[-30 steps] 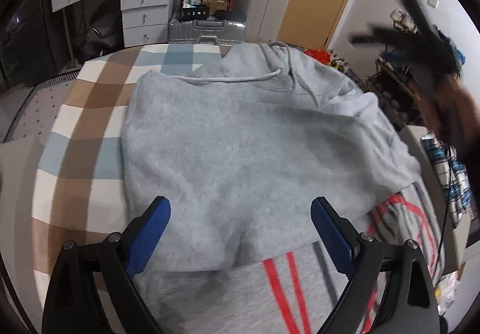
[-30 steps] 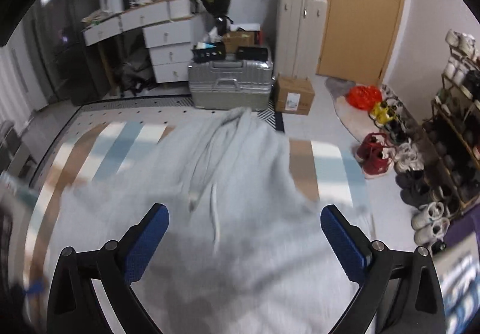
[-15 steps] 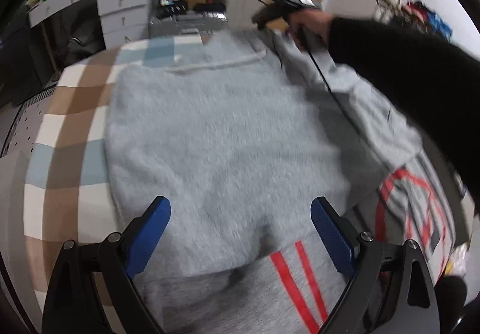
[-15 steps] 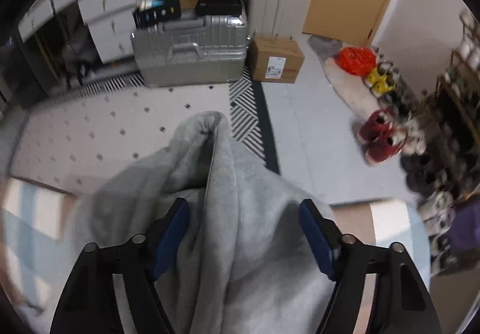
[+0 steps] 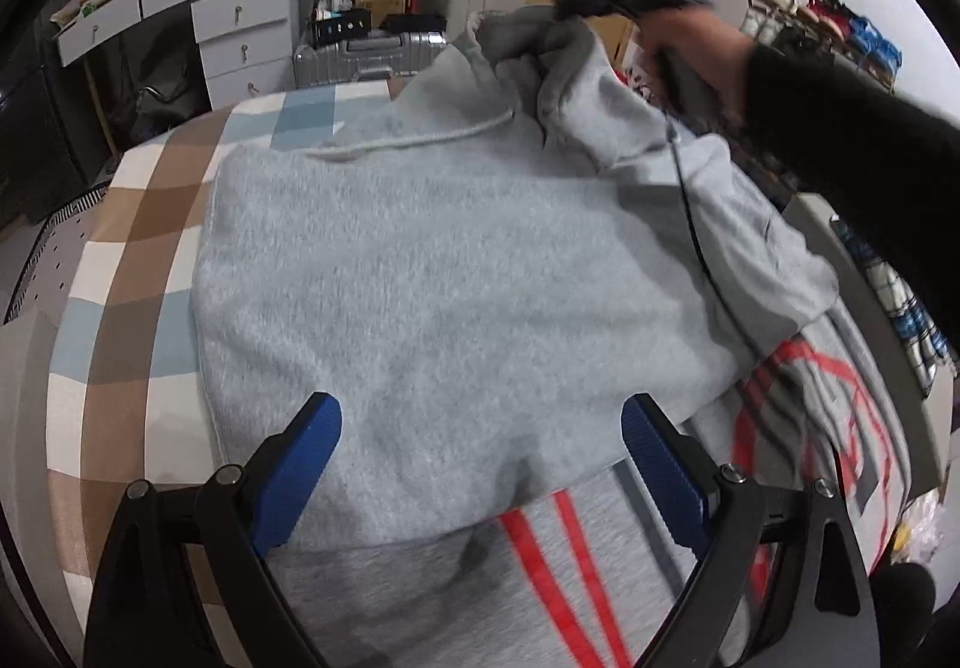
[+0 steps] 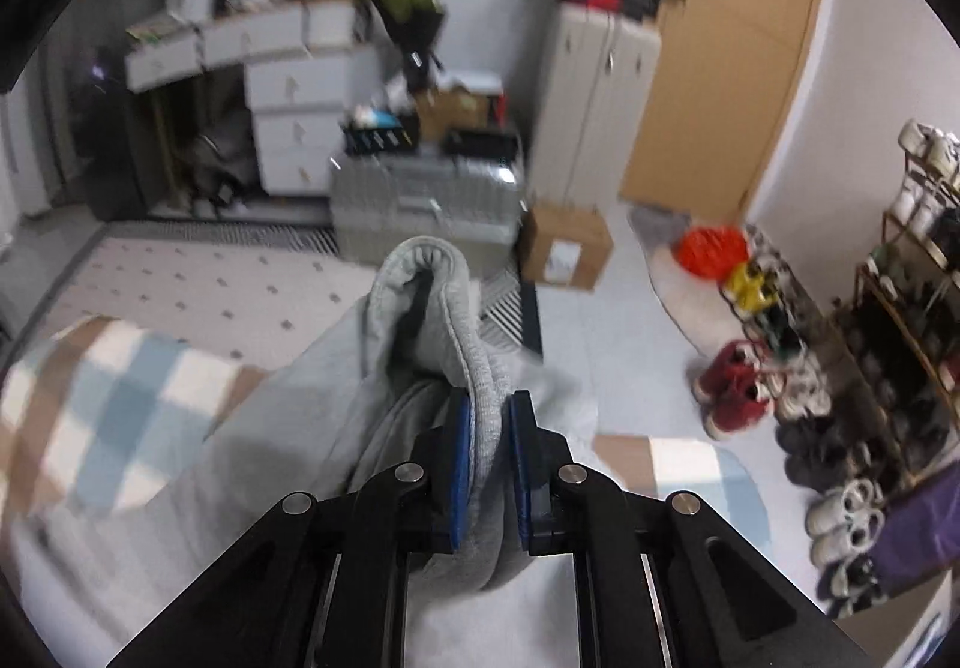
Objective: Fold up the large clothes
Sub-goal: 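Grasp the hoodie's hood with the right gripper and lift it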
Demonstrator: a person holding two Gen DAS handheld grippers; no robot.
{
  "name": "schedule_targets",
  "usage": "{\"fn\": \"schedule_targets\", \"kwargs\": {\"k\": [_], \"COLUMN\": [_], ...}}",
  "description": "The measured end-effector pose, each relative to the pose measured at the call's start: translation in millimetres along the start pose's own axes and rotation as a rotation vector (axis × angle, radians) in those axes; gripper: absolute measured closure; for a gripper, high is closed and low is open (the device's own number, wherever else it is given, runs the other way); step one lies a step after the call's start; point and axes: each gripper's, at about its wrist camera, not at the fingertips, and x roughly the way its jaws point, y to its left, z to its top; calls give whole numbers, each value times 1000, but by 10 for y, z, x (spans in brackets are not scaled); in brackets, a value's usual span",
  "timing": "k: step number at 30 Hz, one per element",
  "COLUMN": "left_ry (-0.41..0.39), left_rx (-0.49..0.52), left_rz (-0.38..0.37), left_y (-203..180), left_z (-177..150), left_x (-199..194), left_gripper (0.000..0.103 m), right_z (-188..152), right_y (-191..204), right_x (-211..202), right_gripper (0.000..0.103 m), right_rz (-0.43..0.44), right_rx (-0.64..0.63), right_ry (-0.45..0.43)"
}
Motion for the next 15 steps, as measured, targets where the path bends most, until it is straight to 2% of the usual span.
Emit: {"fn": "schedule_targets", "kwargs": {"k": [3,5,8,11,13,14,15], "left_ry": [-24,-35,-35,-17,4,12,19], "left_rx": [-6,-2,-4,-32,-53,-61,-67], "left_rz": [-3,14,29,36,22,26,34], "left_y": [-27,-43,-37,0,48,71,94], "left_z": [9,-3,-1,0,1,-2,-5], "left_x": [-56,-79,-64,-26,21,40,56], "left_gripper": [11,11,11,11,11,11,11], "right_z": [-317,-622,-1123,-1502,-1601,-1587,-1536], "right_y": [-60,-109,-110,-91,-78,-65,-43], "right_x": [-519,-872,-1049,-952,-902,-905,-911], "right_gripper": [91,91,91,88,86,83,75], "right_rz": [56,139,204,185,183,177,193], "right_rx": [14,40,102,117,99,87,78], "right_ry": [-68,-72,40,180,221,216,215]}}
